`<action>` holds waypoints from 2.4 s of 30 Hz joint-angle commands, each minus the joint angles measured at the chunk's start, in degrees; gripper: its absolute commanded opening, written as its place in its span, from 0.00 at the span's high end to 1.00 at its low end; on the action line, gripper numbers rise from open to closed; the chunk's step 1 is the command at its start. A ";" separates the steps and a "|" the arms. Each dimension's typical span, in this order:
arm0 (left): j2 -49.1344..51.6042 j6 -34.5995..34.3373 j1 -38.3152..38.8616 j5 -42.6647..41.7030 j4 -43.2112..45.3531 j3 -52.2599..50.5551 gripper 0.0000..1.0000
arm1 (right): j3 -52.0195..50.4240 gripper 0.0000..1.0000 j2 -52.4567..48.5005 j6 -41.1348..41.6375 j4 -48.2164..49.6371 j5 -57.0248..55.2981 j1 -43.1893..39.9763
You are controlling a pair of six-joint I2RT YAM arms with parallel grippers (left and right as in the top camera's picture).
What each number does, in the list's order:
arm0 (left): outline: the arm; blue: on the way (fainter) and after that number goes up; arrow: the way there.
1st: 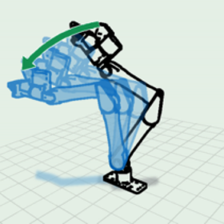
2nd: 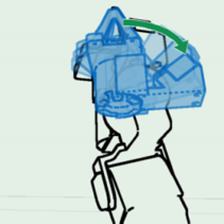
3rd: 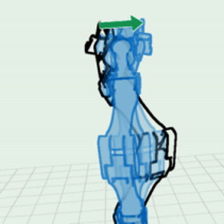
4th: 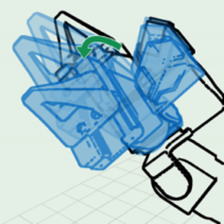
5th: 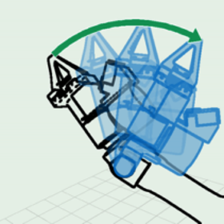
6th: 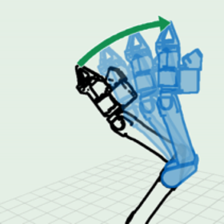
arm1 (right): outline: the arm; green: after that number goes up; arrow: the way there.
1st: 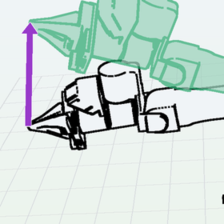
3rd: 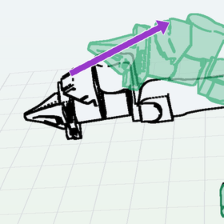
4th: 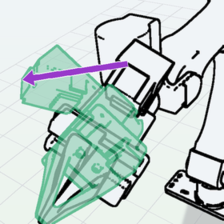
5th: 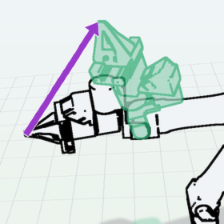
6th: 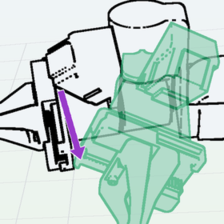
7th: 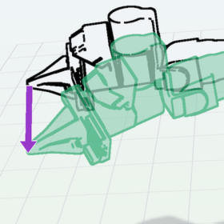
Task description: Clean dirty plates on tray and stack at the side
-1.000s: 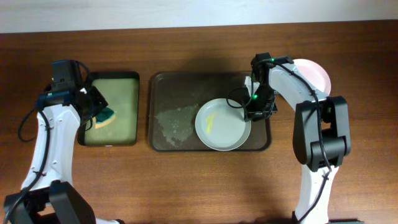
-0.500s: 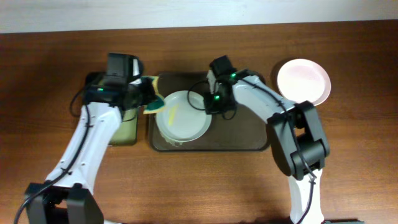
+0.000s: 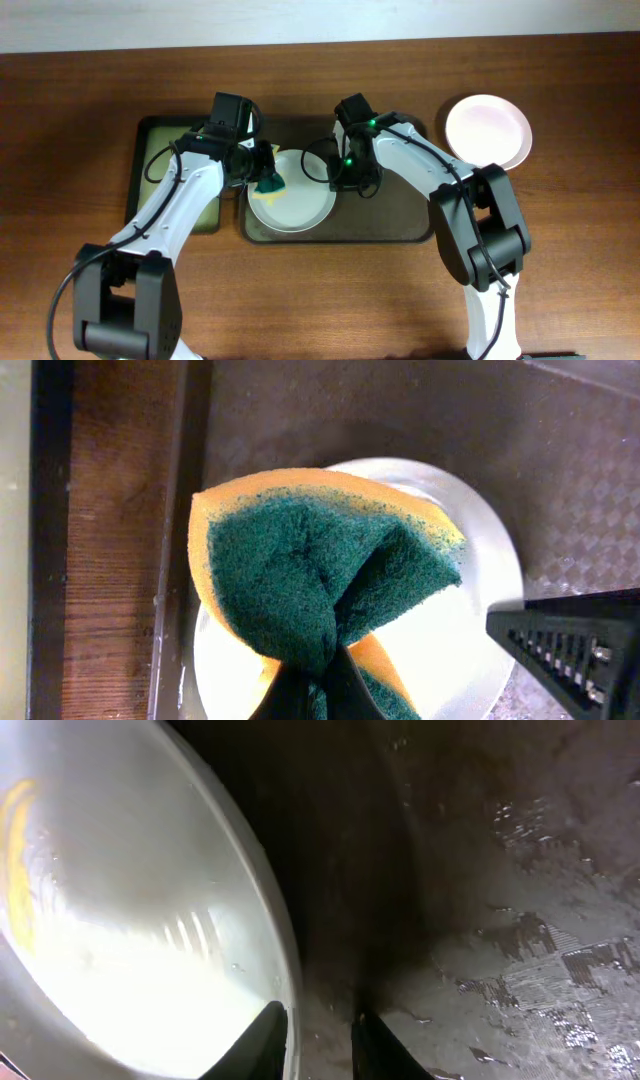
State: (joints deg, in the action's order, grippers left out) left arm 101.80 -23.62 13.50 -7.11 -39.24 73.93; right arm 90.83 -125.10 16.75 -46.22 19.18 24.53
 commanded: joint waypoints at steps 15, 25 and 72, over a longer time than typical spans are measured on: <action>7.04 3.58 2.01 -4.50 -0.11 -0.02 1.00 | -2.21 0.96 -1.84 2.03 5.18 -3.56 1.49; 18.29 5.14 3.96 -0.31 4.09 -0.02 1.00 | -2.21 0.96 -1.84 2.19 5.99 -3.58 1.49; 3.45 2.25 -18.71 16.33 -7.74 5.49 1.00 | 13.77 0.96 14.27 -59.76 -2.95 -85.85 28.76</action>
State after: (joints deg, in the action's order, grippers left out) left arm 104.75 -20.78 -5.17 9.78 -47.27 79.40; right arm 104.03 -111.42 -30.87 -49.34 -60.66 50.94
